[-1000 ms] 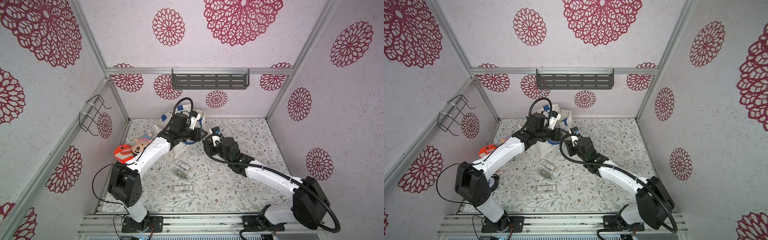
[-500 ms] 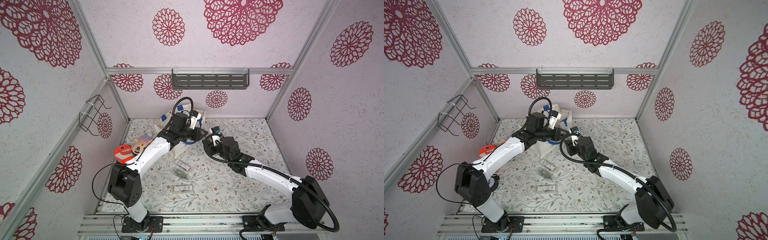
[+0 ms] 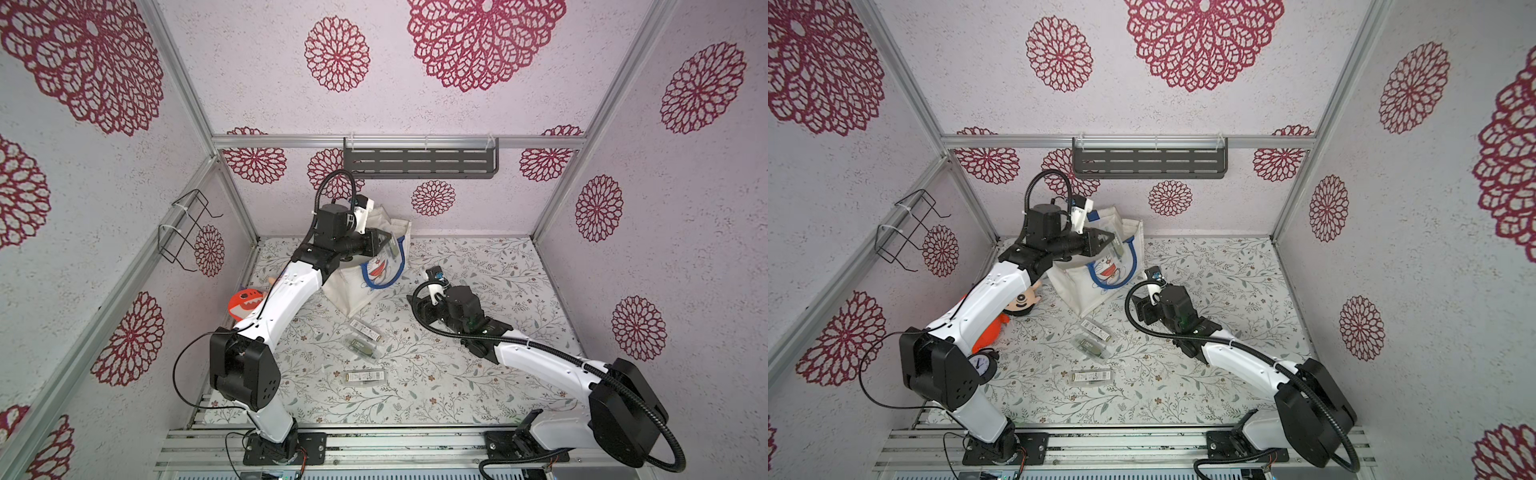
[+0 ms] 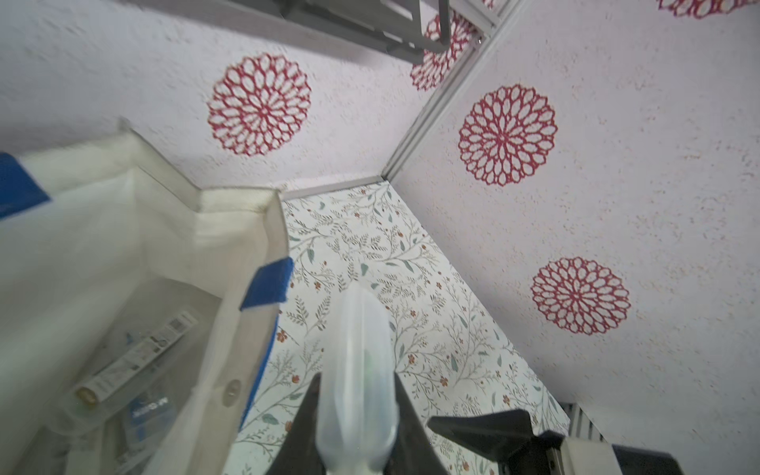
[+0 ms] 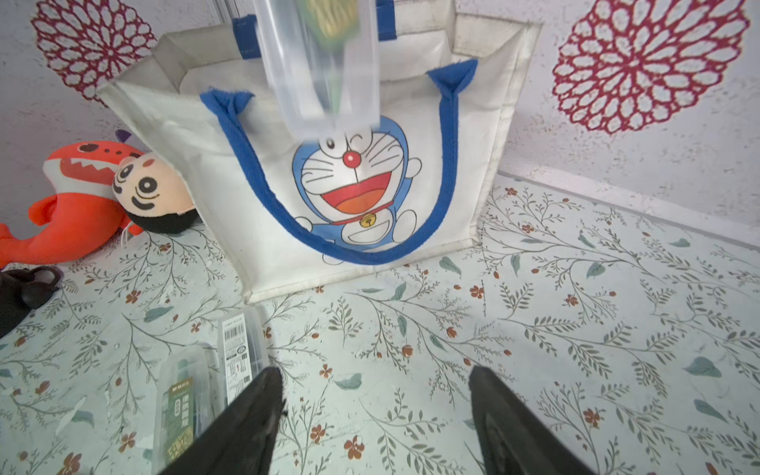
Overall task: Put the compass set into the canvas bag
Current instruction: Pick up the compass set at the center of the board, then place the compass set in the canvas bag.
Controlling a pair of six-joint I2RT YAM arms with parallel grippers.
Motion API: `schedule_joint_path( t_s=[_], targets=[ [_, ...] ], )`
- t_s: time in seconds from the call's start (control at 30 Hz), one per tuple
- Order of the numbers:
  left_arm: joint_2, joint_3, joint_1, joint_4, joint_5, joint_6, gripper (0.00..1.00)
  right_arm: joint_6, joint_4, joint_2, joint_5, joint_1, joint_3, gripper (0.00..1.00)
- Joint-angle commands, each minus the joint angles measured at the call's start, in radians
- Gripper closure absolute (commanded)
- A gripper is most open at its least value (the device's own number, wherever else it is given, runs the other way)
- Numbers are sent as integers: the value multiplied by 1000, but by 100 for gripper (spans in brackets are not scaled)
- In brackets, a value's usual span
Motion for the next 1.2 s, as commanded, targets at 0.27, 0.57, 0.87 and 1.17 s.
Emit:
schedule_joint_path(
  t_s=[0.27,0.57,0.87,1.17],
  targets=[
    [82,178,138,-66,-68,71,79,49,30,-34,-24,0,-60,25],
    [227,231,146,-92,-114,130,79,55,34,9,-45,1,-56,26],
    [300,162,132,-99,-136,151,78,45,32,40,-44,1,-50,26],
    [335,116,103,-107,-166,171,77,63,38,67,-58,1,-54,28]
  ],
)
